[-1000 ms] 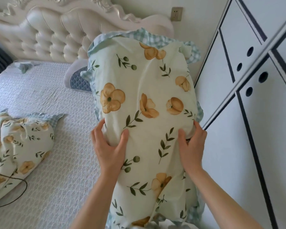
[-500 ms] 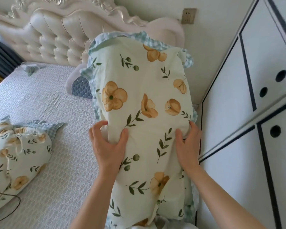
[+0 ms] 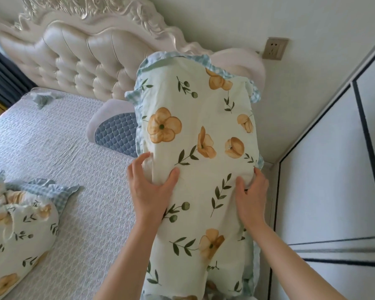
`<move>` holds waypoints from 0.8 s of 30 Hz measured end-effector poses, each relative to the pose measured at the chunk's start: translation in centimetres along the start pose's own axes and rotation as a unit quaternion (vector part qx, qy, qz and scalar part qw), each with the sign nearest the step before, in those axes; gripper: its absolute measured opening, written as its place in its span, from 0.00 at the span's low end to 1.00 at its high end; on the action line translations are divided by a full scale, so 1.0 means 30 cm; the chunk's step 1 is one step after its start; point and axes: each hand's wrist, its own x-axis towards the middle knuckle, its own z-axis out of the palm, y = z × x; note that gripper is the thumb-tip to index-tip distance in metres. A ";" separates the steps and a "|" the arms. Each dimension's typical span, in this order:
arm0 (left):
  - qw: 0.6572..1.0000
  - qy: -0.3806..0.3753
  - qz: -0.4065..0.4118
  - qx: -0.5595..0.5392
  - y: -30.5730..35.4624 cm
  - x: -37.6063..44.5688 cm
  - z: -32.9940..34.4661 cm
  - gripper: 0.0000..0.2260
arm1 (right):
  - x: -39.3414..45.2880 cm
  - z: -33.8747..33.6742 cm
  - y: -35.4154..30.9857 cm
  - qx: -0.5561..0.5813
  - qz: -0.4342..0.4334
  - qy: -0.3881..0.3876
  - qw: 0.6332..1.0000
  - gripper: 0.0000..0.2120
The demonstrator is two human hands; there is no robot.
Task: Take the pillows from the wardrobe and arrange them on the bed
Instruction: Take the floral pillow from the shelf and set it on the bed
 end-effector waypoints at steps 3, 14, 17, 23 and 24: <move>1.000 0.002 -0.021 0.010 0.001 0.093 0.046 0.30 | 0.077 0.046 -0.010 -0.002 -0.004 -0.009 1.000 0.27; 0.999 -0.007 0.015 0.052 0.068 0.312 0.254 0.26 | 0.375 0.106 0.026 0.033 0.075 -0.105 0.991 0.29; 0.998 0.012 0.008 0.065 0.102 0.330 0.332 0.29 | 0.498 0.096 0.029 0.111 0.159 -0.121 0.974 0.30; 0.995 0.001 0.007 0.097 0.150 0.385 0.460 0.35 | 0.736 0.092 0.055 0.109 0.268 -0.204 0.935 0.16; 0.995 -0.002 0.007 0.098 0.151 0.405 0.471 0.35 | 0.761 0.099 0.053 0.112 0.270 -0.207 0.934 0.13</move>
